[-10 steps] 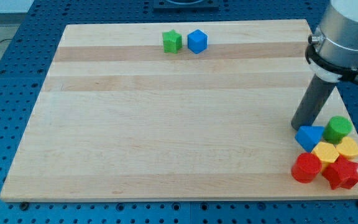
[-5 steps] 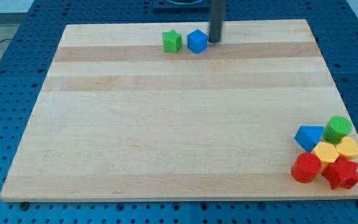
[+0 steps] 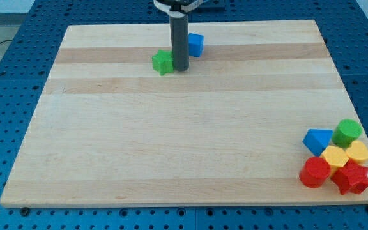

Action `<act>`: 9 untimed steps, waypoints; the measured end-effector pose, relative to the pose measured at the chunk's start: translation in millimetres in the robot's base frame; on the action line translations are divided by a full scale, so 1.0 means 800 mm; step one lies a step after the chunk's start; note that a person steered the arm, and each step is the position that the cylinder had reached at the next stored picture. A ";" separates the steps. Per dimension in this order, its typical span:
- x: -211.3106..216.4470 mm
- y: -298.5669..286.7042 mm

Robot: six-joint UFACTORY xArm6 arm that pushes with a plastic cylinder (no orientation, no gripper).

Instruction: Push the green star towards the red circle

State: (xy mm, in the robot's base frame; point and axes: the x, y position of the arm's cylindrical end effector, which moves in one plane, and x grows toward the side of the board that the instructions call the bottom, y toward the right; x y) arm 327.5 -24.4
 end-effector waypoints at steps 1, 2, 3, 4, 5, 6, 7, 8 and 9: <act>-0.032 -0.011; -0.044 -0.063; -0.016 -0.077; 0.068 -0.065; 0.136 -0.049; 0.124 -0.049; 0.084 -0.058; 0.082 -0.103; 0.133 -0.112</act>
State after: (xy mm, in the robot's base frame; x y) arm 434.0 -114.0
